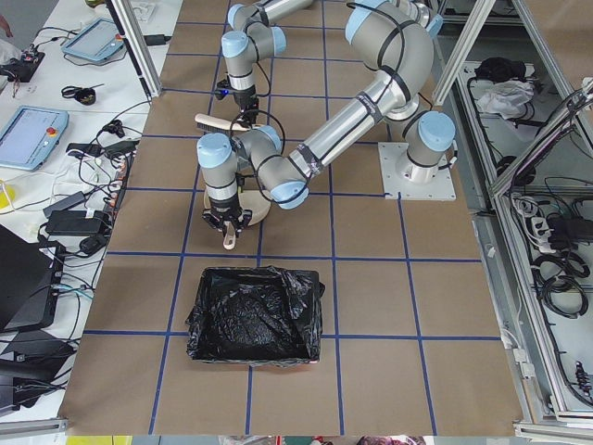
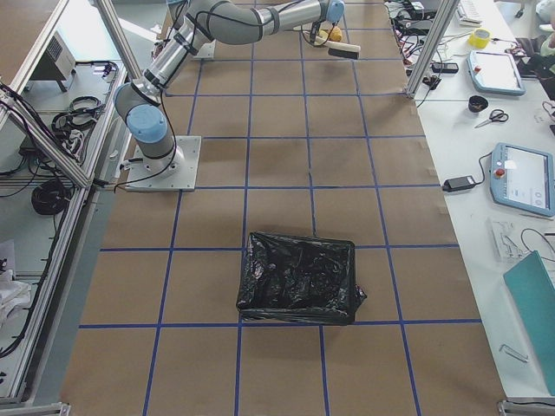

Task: Sweep and dump trash in nearest bin
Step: 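Sweep the peel and brown lump into the dustpan with the right gripper's brush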

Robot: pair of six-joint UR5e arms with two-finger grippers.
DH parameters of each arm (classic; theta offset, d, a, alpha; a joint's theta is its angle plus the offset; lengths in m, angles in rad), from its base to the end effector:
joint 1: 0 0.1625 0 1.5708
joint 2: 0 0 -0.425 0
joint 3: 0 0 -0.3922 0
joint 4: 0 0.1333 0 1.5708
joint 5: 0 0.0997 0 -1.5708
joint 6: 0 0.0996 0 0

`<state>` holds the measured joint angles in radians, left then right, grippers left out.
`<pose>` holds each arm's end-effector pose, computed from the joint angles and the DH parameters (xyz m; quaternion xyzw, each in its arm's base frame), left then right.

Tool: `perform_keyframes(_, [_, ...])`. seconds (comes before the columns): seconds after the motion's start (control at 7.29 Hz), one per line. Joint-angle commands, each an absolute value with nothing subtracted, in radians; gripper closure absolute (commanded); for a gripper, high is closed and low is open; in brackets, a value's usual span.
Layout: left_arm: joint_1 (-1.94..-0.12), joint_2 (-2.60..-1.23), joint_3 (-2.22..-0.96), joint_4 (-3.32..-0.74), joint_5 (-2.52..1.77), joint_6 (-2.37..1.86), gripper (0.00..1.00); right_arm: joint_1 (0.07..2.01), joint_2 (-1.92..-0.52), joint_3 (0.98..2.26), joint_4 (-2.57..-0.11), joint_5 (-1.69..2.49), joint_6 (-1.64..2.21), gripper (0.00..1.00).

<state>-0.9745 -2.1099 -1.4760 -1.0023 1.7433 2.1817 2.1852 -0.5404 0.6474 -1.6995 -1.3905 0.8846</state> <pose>0.2876 -0.6307 0.2736 0.7045 0.7018 0.0734 0.0763 0.6171 -0.6125 0.2435 0.1332 0.9869 0.0534 0.0733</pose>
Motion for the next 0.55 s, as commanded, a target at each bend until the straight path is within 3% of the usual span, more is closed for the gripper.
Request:
perform_keyframes(0.0, [-0.989, -2.121, -1.466, -1.005, 1.736, 2.181, 1.00, 2.218, -0.525, 0.630, -1.652, -1.381, 0.732, 1.00])
perform_keyframes(0.41, [-0.999, -2.122, -1.468, -1.005, 1.738, 2.181, 1.00, 2.262, -0.502, 0.624, -1.655, -1.329, 0.536, 1.00])
